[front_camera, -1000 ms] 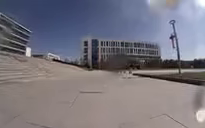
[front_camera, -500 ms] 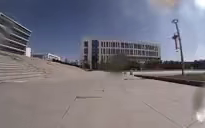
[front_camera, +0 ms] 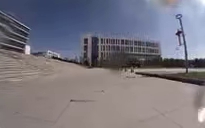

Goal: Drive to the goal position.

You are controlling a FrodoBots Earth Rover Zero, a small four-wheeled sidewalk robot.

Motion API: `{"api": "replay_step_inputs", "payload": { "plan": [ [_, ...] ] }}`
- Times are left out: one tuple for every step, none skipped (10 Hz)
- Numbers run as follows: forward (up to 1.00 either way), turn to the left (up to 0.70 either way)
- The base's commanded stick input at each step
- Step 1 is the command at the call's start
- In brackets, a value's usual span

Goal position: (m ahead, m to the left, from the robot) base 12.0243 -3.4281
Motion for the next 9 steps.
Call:
{"api": "replay_step_inputs", "payload": {
  "plan": [
    [0.7, 0.0],
    [0.7, 0.0],
    [0.7, 0.0],
    [0.7, 0.0],
    [0.7, 0.0],
    [0.7, 0.0],
    [0.7, 0.0],
    [0.7, 0.0],
    [0.7, 0.0]
  ]
}}
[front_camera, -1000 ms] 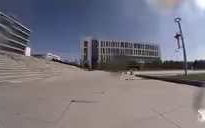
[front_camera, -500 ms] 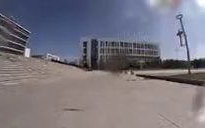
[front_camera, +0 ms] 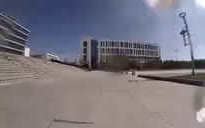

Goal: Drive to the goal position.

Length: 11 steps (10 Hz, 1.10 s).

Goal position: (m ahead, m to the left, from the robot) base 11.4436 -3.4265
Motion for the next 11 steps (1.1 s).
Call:
{"api": "replay_step_inputs", "payload": {
  "plan": [
    [0.7, 0.0],
    [0.7, 0.0],
    [0.7, 0.0],
    [0.7, 0.0],
    [0.7, 0.0],
    [0.7, 0.0],
    [0.7, 0.0],
    [0.7, 0.0],
    [0.7, 0.0],
    [0.7, 0.0],
    [0.7, 0.0]
  ]
}}
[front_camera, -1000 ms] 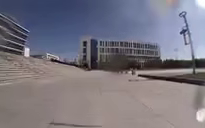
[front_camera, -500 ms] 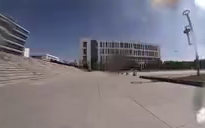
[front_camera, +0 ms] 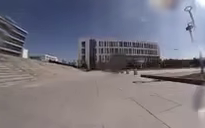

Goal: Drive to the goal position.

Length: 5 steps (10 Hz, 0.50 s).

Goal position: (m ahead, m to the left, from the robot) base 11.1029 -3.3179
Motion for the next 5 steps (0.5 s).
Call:
{"api": "replay_step_inputs", "payload": {
  "plan": [
    [0.7, 0.0],
    [0.7, 0.0],
    [0.7, 0.0],
    [0.7, 0.0],
    [0.7, 0.0]
  ]
}}
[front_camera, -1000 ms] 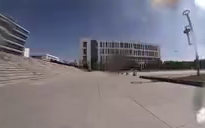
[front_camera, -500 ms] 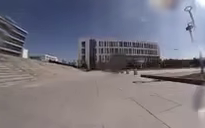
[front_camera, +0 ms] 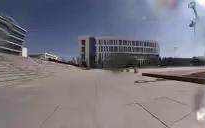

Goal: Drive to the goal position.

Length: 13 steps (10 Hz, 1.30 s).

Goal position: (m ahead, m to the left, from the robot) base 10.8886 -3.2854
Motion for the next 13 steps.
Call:
{"api": "replay_step_inputs", "payload": {
  "plan": [
    [0.7, 0.0],
    [0.7, 0.0],
    [0.7, 0.0],
    [0.7, 0.0],
    [0.7, 0.0],
    [0.7, 0.0],
    [0.7, 0.0],
    [0.7, 0.0],
    [0.7, 0.0],
    [0.7, 0.0],
    [0.7, 0.0],
    [0.7, 0.0],
    [0.7, 0.0]
  ]
}}
